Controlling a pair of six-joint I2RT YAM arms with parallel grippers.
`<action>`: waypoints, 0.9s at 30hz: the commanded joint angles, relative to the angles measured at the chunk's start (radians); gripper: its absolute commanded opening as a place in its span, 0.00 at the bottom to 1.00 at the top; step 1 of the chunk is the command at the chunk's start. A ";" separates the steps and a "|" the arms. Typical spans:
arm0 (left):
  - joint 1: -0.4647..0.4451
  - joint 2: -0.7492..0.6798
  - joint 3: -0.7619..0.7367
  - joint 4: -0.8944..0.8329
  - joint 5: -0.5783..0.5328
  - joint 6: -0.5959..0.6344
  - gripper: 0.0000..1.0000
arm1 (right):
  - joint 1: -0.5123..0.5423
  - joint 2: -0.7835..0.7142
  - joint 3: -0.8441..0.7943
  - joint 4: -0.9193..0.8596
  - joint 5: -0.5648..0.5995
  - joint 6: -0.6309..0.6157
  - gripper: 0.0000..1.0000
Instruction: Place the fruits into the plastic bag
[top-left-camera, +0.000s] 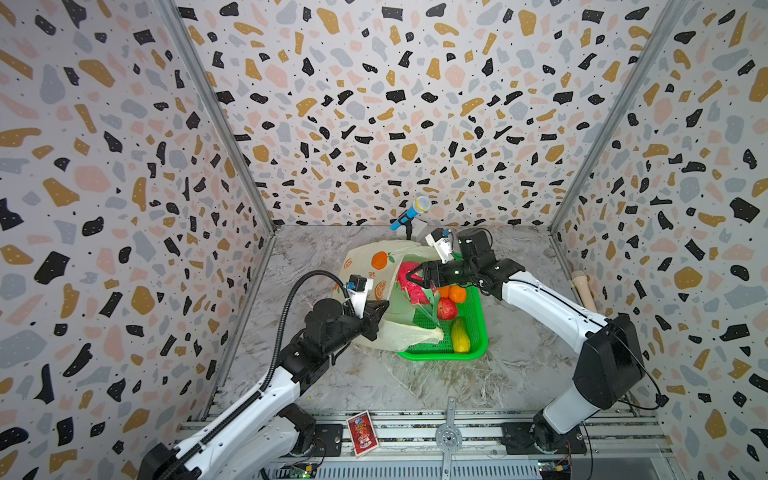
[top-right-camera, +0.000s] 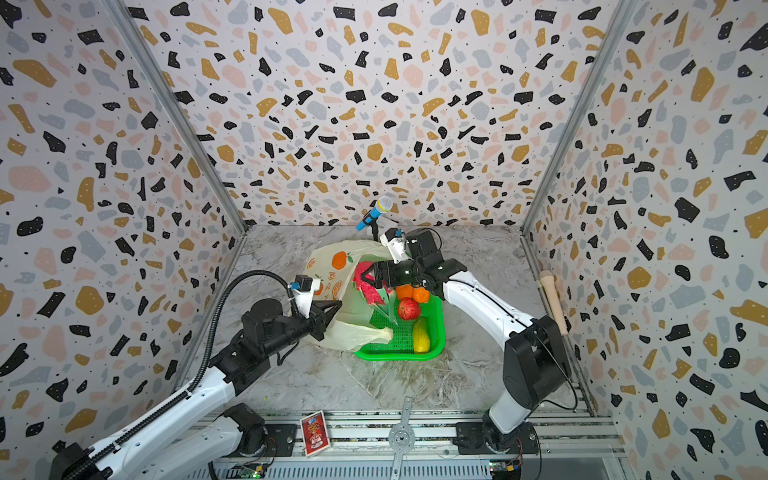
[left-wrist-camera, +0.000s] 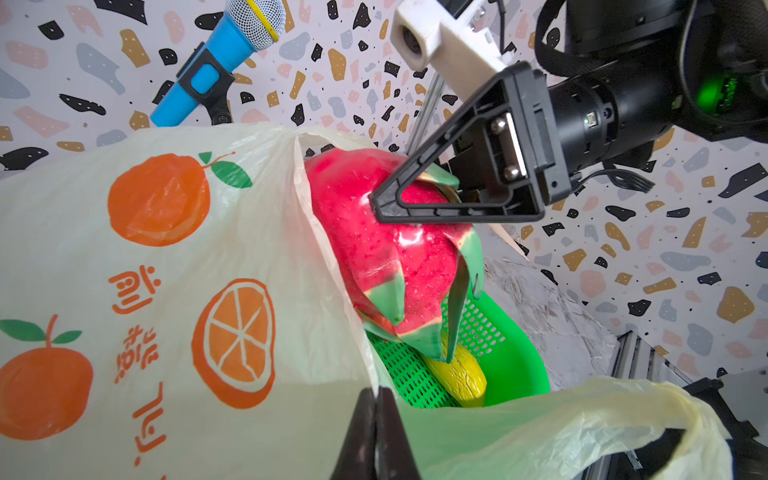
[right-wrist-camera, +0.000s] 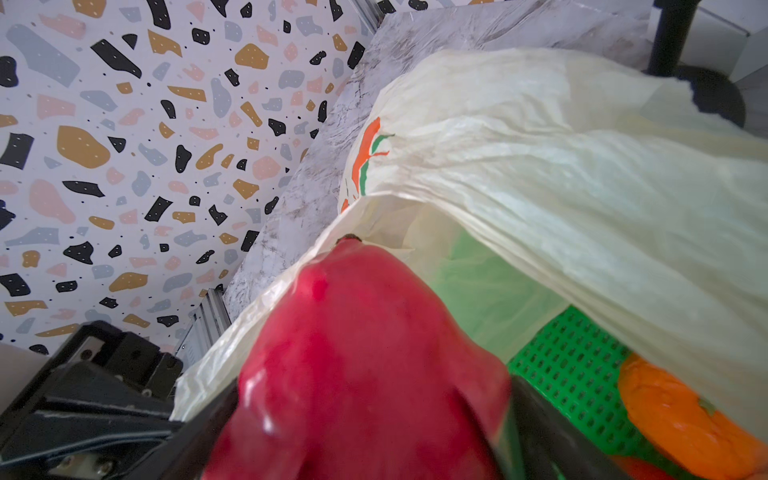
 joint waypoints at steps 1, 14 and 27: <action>0.003 -0.028 -0.023 0.069 0.021 0.022 0.00 | 0.012 0.001 0.082 0.069 -0.049 0.041 0.00; -0.007 -0.067 -0.086 0.071 0.015 0.071 0.00 | 0.011 0.023 0.136 0.104 -0.098 0.124 0.00; -0.027 -0.119 -0.126 0.148 0.001 0.088 0.00 | 0.022 0.018 0.018 0.330 -0.181 0.334 0.00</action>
